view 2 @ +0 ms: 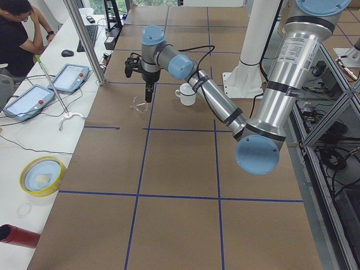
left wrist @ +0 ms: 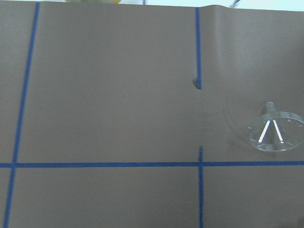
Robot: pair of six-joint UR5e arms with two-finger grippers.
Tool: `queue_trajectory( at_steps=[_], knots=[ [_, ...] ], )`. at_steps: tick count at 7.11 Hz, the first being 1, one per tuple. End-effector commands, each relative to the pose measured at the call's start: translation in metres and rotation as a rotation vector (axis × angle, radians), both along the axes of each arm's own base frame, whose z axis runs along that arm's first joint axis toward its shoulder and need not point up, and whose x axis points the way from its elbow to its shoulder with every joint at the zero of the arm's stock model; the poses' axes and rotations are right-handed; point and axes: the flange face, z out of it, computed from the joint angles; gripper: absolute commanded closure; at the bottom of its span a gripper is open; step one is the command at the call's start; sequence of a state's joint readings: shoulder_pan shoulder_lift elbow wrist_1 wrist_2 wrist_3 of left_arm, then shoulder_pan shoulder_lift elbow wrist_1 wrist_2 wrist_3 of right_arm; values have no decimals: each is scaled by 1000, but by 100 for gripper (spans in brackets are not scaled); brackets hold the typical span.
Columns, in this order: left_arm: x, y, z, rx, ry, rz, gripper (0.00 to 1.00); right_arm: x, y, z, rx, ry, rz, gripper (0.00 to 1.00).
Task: Place funnel on cup
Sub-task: 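Move the left gripper over the white lid on the mug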
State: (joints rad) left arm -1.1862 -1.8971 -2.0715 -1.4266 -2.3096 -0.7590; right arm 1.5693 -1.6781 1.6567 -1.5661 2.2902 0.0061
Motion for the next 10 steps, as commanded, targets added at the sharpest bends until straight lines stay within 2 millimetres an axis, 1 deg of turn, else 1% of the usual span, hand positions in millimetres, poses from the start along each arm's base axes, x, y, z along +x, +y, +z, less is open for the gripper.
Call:
queue_trajectory(
  at_steps=[1, 2, 3, 4, 5, 6, 8, 9, 10],
  knots=[
    [92, 29, -58, -65, 55, 18, 0, 0, 0, 0, 0, 0, 0, 0],
    [138, 44, -71, -74, 41, 27, 0, 0, 0, 0, 0, 0, 0, 0],
    [162, 55, -76, -81, 35, 38, 0, 0, 0, 0, 0, 0, 0, 0],
    [213, 80, -79, -89, 16, 83, 0, 0, 0, 0, 0, 0, 0, 0],
    [235, 83, -84, -85, -17, 12, 0, 0, 0, 0, 0, 0, 0, 0],
    [252, 94, -80, -82, -33, 26, 0, 0, 0, 0, 0, 0, 0, 0],
    [276, 107, -76, 0, -96, -26, 0, 0, 0, 0, 0, 0, 0, 0],
    [277, 110, -76, 3, -100, -35, 0, 0, 0, 0, 0, 0, 0, 0],
    [297, 129, -76, -22, -96, -15, 0, 0, 0, 0, 0, 0, 0, 0]
  ],
)
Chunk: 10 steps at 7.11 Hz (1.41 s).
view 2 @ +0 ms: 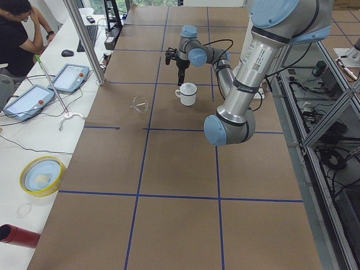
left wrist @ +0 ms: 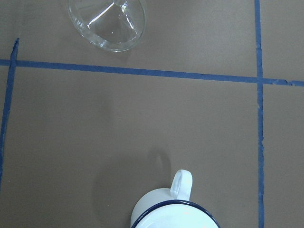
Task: Place funnel on cup
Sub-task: 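Move the left gripper over the white lid on the mug, then lower the left gripper and close it on the lid's knob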
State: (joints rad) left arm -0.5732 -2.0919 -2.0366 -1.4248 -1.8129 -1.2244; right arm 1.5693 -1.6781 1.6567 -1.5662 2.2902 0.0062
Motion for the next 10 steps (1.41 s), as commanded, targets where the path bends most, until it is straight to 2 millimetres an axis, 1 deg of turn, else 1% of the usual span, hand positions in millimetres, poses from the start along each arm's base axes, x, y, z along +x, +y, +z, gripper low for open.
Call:
queue_trajectory(
  at_steps=[1, 3, 4, 5, 6, 7, 8, 9, 10],
  knots=[
    [28, 28, 1, -32, 0, 18, 0, 0, 0, 0, 0, 0, 0, 0],
    [38, 36, 4, -46, -4, 33, 1, 0, 0, 0, 0, 0, 0, 0],
    [43, 34, 9, -51, -17, 34, 12, 0, 0, 0, 0, 0, 0, 0],
    [43, 33, 10, -51, -19, 33, 23, 0, 0, 0, 0, 0, 0, 0],
    [49, 30, 18, -60, -38, 31, 26, 0, 0, 0, 0, 0, 0, 0],
    [49, 30, 17, -63, -35, 35, 33, 0, 0, 0, 0, 0, 0, 0],
    [47, 32, 14, -60, -28, 36, 37, 0, 0, 0, 0, 0, 0, 0],
    [46, 32, 12, -59, -23, 37, 41, 0, 0, 0, 0, 0, 0, 0],
    [46, 32, 9, -56, -19, 37, 41, 0, 0, 0, 0, 0, 0, 0]
  ],
)
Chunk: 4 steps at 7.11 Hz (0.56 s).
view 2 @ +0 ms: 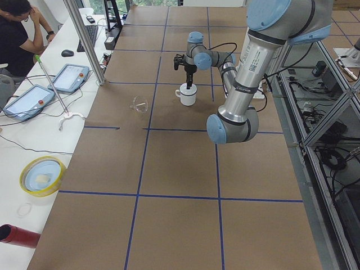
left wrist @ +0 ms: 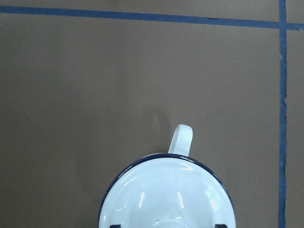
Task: Place funnel on cup
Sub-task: 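Lower the left gripper and close it on the lid's knob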
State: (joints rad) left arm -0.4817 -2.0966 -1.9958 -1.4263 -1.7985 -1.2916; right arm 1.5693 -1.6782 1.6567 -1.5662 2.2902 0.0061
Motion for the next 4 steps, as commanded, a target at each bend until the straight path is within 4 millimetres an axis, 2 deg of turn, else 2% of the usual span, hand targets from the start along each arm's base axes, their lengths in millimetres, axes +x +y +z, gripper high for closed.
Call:
queue_trajectory(
  at_steps=[1, 3, 4],
  knots=[
    [-1, 1, -4, 1, 7, 1, 43, 0, 0, 0, 0, 0, 0, 0],
    [0, 0, -2, -1, 4, 1, 43, 0, 0, 0, 0, 0, 0, 0],
    [0, 0, -2, -1, 4, 1, 47, 0, 0, 0, 0, 0, 0, 0]
  ],
)
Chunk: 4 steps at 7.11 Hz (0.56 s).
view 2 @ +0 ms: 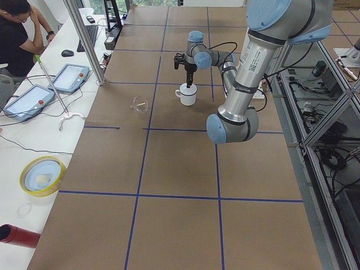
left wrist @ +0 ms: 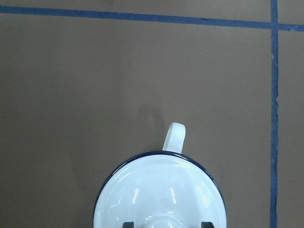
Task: Place funnel on cup
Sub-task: 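Lower the left gripper and close it on the lid's knob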
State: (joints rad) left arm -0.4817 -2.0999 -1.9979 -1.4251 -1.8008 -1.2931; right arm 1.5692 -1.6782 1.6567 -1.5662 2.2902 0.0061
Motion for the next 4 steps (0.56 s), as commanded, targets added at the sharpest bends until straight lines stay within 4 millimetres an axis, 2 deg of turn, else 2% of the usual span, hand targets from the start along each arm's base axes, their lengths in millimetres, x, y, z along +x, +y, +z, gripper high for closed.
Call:
queue_trajectory(
  at_steps=[1, 3, 4],
  knots=[
    [0, 0, 0, 0, -1, 0, 61, 0, 0, 0, 0, 0, 0, 0],
    [-2, 0, -1, 1, 1, 0, 99, 0, 0, 0, 0, 0, 0, 0],
    [-11, 1, -6, 5, 6, -6, 100, 0, 0, 0, 0, 0, 0, 0]
  ],
)
